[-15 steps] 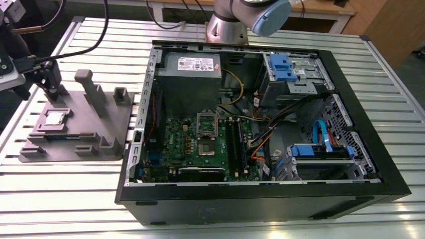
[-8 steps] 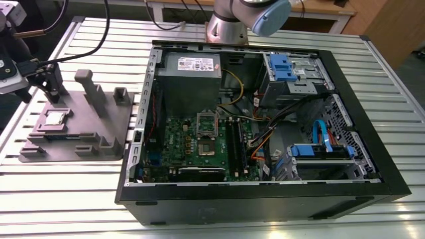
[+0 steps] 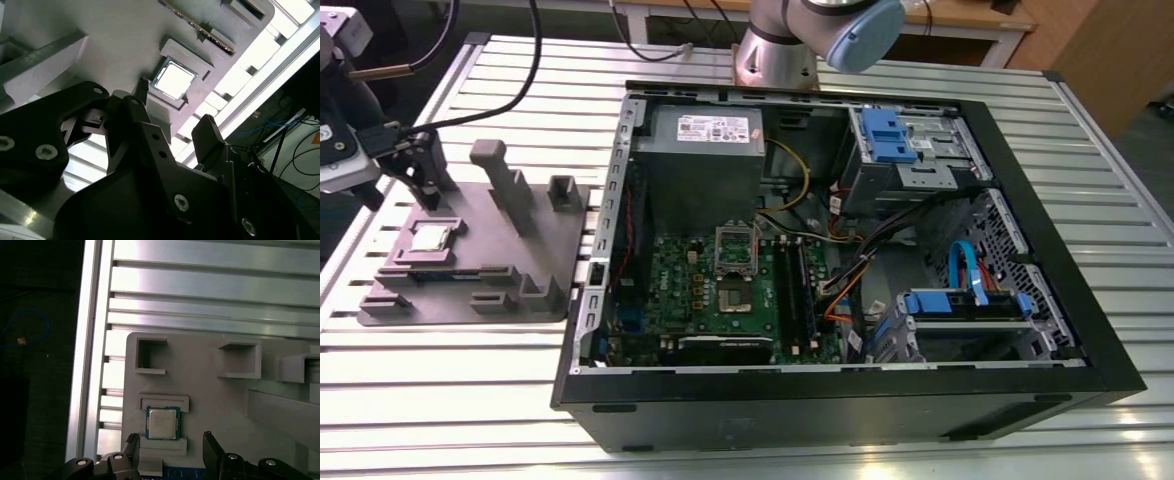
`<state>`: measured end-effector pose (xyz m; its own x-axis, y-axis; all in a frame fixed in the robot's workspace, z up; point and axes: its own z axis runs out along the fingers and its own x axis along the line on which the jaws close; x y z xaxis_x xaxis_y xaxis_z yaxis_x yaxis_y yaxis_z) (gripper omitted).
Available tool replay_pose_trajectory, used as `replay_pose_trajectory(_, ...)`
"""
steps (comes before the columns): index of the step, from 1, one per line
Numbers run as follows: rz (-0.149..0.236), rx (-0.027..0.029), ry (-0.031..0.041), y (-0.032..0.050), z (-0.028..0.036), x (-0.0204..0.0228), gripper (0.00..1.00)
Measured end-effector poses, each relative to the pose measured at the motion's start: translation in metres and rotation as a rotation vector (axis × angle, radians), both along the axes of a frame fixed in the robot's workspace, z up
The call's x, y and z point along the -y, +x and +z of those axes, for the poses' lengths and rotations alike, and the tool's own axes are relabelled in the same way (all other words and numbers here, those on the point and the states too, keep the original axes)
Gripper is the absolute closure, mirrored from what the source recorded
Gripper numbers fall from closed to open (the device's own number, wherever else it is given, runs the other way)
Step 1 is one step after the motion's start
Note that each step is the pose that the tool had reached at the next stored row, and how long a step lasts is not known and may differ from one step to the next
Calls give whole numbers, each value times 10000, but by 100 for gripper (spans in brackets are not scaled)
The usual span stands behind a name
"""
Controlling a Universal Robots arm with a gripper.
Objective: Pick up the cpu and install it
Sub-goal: 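Pick up the cpu and move it towards the insertion slot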
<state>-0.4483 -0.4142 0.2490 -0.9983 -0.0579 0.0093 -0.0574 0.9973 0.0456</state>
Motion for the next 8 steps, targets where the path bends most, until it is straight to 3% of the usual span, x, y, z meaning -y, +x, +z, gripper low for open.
replay_pose_trajectory(8, 0, 6, 1, -17, -50, 0, 38)
